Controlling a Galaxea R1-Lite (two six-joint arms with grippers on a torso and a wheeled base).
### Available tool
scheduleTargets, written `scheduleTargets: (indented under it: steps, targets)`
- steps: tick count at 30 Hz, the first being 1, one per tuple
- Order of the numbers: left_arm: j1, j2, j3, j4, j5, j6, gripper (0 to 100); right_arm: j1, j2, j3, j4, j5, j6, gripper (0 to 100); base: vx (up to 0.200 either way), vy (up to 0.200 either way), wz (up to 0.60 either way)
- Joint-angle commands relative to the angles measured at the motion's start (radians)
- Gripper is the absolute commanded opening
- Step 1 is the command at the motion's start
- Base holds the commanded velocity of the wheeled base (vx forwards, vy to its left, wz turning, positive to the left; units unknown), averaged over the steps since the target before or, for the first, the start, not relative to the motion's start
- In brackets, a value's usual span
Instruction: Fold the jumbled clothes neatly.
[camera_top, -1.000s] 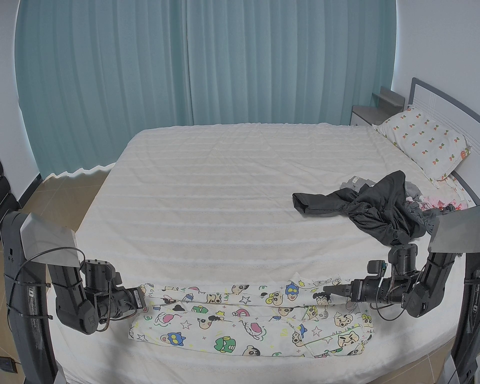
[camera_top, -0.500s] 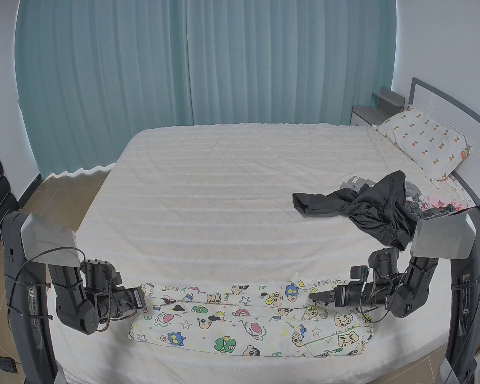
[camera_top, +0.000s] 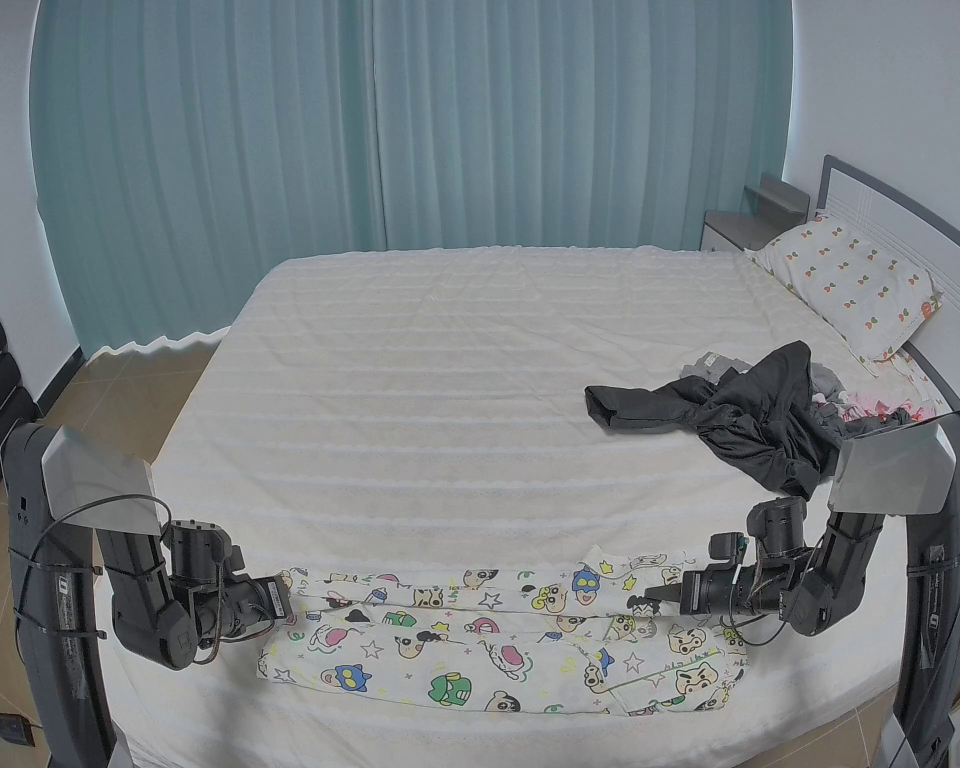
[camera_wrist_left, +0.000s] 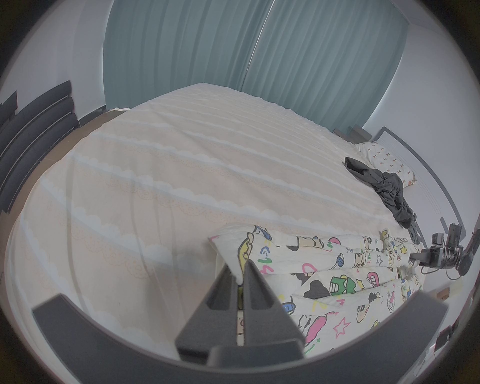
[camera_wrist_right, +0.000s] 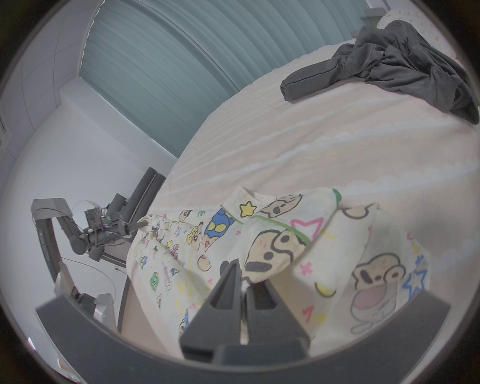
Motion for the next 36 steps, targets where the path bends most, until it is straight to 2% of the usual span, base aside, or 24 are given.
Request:
scheduleTargets:
  steps: [1, 6, 19, 24, 25, 26, 27, 31, 36]
  targets:
    - [0.0, -0.005, 0.002, 0.0, 0.001, 0.003, 0, -0.026, -0.046, 0.048, -0.001, 0.025, -0.001, 0, 0.0, 0.0, 0.0]
    - [0.0, -0.012, 0.008, -0.014, -0.001, 0.003, 0, -0.035, -0.075, 0.114, -0.001, 0.054, -0.009, 0, 0.0, 0.0, 0.0]
    - [-0.005, 0.002, 0.031, -0.029, -0.018, 0.009, 0, -0.034, -0.057, 0.22, -0.001, 0.041, -0.127, 0, 0.0, 0.0, 0.0]
    - [-0.017, 0.013, 0.033, -0.028, -0.016, 0.008, 0, -0.031, -0.049, 0.228, -0.003, 0.028, -0.134, 0, 0.0, 0.0, 0.0]
    - [-0.019, 0.016, 0.033, -0.026, -0.015, 0.008, 0, -0.031, -0.048, 0.225, -0.003, 0.006, -0.134, 100, 0.0, 0.0, 0.0]
    - [-0.019, 0.019, 0.033, -0.026, -0.015, 0.008, 0, -0.031, -0.045, 0.223, -0.003, -0.014, -0.134, 100, 0.0, 0.0, 0.0]
    - [-0.02, 0.019, 0.033, -0.026, -0.013, 0.008, 100, -0.031, -0.042, 0.223, -0.004, -0.032, -0.134, 100, 0.0, 0.0, 0.0]
    - [-0.015, 0.019, 0.036, -0.028, -0.012, 0.005, 100, -0.041, -0.048, 0.242, -0.004, -0.054, -0.133, 100, 0.0, 0.0, 0.0]
    - [0.044, -0.021, 0.07, -0.029, -0.032, 0.0, 100, -0.114, -0.12, 0.338, -0.082, -0.052, -0.128, 100, 0.0, 0.0, 0.0]
